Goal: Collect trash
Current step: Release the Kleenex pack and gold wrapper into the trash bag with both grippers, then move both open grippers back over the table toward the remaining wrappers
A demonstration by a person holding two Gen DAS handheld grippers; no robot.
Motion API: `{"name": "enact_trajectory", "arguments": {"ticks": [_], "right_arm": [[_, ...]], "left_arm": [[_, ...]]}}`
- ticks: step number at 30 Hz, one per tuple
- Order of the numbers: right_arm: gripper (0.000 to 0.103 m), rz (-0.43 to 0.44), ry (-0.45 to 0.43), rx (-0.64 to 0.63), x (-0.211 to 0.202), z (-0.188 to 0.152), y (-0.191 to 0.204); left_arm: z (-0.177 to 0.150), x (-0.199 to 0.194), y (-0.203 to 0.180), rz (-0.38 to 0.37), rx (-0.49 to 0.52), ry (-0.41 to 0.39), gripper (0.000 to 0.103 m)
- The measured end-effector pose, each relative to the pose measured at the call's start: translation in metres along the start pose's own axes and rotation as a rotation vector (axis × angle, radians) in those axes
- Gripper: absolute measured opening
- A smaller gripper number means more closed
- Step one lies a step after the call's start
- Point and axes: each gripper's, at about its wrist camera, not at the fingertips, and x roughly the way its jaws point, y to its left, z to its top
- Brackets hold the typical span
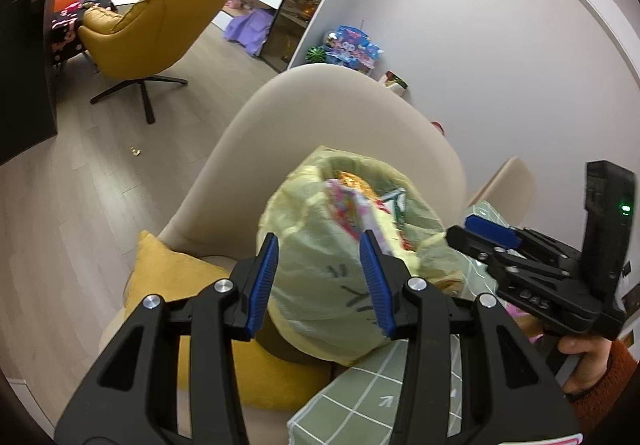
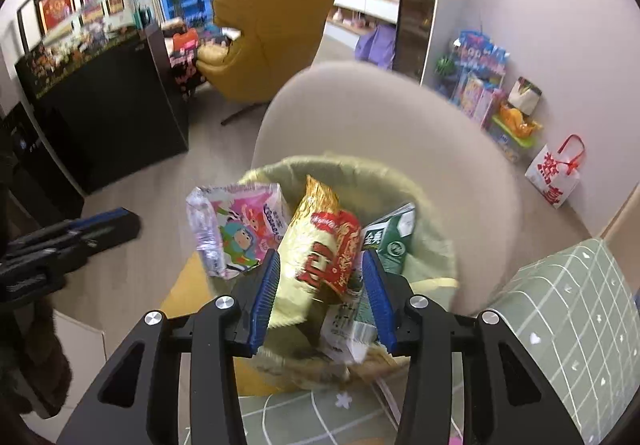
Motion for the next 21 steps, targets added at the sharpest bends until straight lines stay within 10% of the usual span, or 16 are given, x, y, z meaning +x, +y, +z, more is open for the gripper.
{"name": "enact_trajectory", "arguments": {"ticks": [10,21], "right_arm": [[0.041,-0.091,-0.072,0.141,-0.106,-0.083,-0.039],[0.041,-0.292,-0.093,0.318,-0.215,-0.206,-0.086]], "left_arm": [[-0.01,-0.018,-0.052,-0.034,0.088,0.021,0.04],[-0.108,-0.039,-0.124,-0.097,0.293,0.126,0.04]]}}
